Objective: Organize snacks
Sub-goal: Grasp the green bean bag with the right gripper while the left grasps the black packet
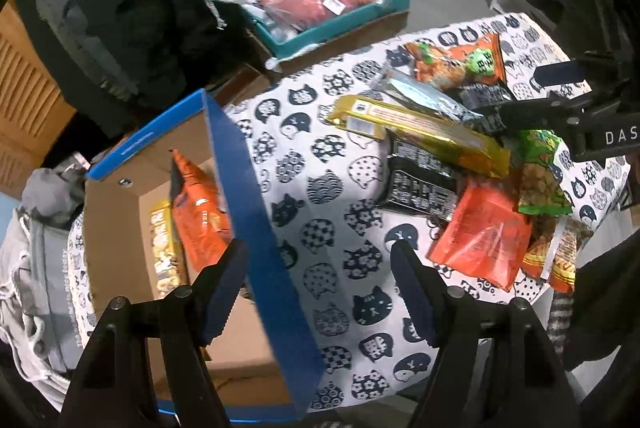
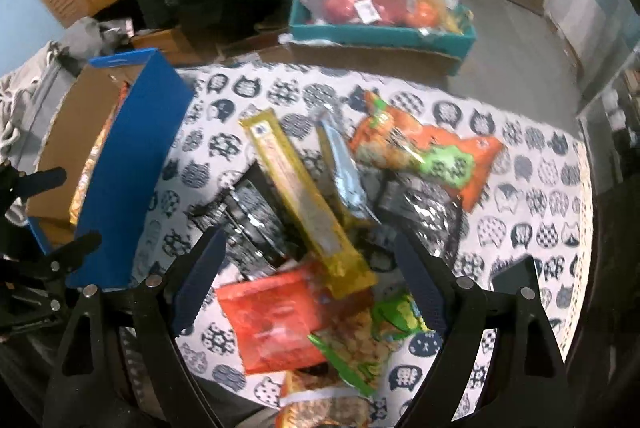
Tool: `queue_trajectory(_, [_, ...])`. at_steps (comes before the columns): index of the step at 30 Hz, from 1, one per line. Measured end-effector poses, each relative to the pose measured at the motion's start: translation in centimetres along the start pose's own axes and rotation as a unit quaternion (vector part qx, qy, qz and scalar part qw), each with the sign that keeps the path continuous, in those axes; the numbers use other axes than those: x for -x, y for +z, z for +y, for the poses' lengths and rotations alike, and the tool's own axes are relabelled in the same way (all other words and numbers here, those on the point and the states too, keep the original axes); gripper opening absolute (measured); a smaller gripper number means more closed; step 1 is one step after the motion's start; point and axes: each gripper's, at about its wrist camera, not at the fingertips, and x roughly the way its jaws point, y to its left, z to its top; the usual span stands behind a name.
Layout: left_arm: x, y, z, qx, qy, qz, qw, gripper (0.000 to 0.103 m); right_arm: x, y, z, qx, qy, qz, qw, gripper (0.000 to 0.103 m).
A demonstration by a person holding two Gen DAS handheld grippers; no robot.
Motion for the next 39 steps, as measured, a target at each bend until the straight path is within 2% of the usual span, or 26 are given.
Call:
queue_trajectory(9, [-1.9,0.5,-2.1,0.001,-0.028,0.025,0.9993,0.075,-1.5,-3.0,-5.1,-0.068,-0.015,0.030,0.997,0.086])
queue_trajectory(14, [-2.7,0.7,-3.6,-0.008,-0.031,0.029,0.9991,0.075,-2.8,-4.6,-7.3,-0.113,-0.004,0.053,0.992,0.086])
queue_trajectory(23, [-4.1,0.8,-4.4,-0.010,-0.024,0.038,0.9989,0.075,-5.9,-6.3,-8.2,-0.120,-0.032,0.105,0.987,0.086])
queue_trajectory(31, [-5.4,1.9,-4.1,0.021,-0.044,0.048,0.9977,0.075,-8.9,-6.5,-9.1,-0.123,-0.046,0.127,0.983,0.086])
queue_trajectory(32, [-5.5,2.1,-4.2,0.022,-0.045,0.048,0.9976,0.077,-9.1,-6.5,-9.3,-0.120,-0.047,0.127,0.983,0.079])
queue_trajectory(33, [-5.7,2.3,-4.3,0.023,-0.045,0.048,0.9976,0.079,-9.3,-6.5,-9.4,-0.115,-0.043,0.128,0.984,0.065])
queue_trajectory(34, [-5.9,2.5,-4.4,0.023,-0.045,0.047,0.9976,0.079,-9.6,-6.5,-9.4,-0.111,-0.039,0.129,0.985,0.058])
queue_trajectory(35, [-6.1,2.7,-4.6,0.023,-0.045,0.047,0.9976,0.079,-9.8,-6.5,-9.5,-0.105,-0.036,0.132,0.985,0.045])
queue_trajectory(37, [-6.5,3.2,-4.9,0.023,-0.047,0.048,0.9975,0.079,-10.0,-6.6,-9.6,-0.086,-0.042,0.129,0.987,0.041])
queue_trajectory(38, [-6.6,3.4,-5.0,0.022,-0.048,0.049,0.9974,0.080,-9.9,-6.6,-9.6,-0.076,-0.047,0.124,0.988,0.033])
queue_trajectory(39, [-6.9,3.6,-5.2,0.022,-0.050,0.051,0.9972,0.081,-9.7,-6.5,-9.7,-0.067,-0.054,0.116,0.989,0.033])
